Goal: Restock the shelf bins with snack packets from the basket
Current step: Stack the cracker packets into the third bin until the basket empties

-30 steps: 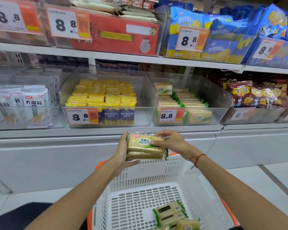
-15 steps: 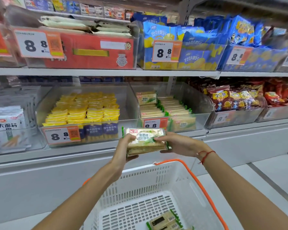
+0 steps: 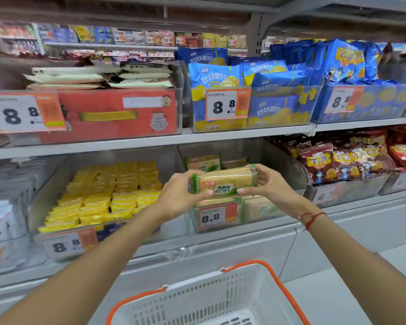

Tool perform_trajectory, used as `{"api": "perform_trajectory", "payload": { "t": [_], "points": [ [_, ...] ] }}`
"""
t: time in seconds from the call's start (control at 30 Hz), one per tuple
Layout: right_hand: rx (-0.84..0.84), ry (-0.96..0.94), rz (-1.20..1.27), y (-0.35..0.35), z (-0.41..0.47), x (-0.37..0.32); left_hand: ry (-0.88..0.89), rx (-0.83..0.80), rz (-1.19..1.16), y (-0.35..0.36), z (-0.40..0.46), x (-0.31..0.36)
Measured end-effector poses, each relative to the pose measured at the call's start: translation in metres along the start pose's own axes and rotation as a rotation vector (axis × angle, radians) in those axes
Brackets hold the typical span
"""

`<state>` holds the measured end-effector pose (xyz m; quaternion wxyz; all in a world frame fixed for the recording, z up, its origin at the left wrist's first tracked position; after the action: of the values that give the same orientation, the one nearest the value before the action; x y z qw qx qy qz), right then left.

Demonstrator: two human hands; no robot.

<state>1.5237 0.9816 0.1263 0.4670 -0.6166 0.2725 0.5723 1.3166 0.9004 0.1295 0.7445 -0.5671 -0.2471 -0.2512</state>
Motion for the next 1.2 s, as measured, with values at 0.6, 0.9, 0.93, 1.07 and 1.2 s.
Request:
{"api": "perform_trajectory", "payload": {
  "t": [0.6, 0.9, 0.93, 1.07, 1.2],
  "points": [
    [0.042, -0.007, -0.192, 0.014, 0.173, 0.076, -0.104, -0.235, 1.076, 0.020, 0.151, -0.046],
    [0.045, -0.120, -0.648, 0.025, 0.171, 0.071, -0.173, -0.624, 1.158, 0.046, 0.143, -0.047],
    [0.011, -0.165, -0.728, 0.028, 0.169, 0.067, -0.154, -0.652, 1.192, 0.048, 0.141, -0.044],
    [-0.067, -0.163, -0.798, 0.047, 0.163, 0.072, -0.097, -0.714, 1.331, 0.059, 0.132, -0.036],
    [0.030, -0.223, -0.960, 0.040, 0.158, 0.056, 0.003, -0.563, 1.379, 0.057, 0.138, -0.030]
  ]
}}
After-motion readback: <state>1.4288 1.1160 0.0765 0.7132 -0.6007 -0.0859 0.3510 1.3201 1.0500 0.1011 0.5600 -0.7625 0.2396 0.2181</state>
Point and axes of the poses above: each hand's wrist, its own z-axis towards the middle knuckle, its own y-axis out of the palm, x = y × z, the point moved 7 cm from there along z, towards the middle knuckle, and after that the axes turned 3 degrees about y, right-handed, at the moved point
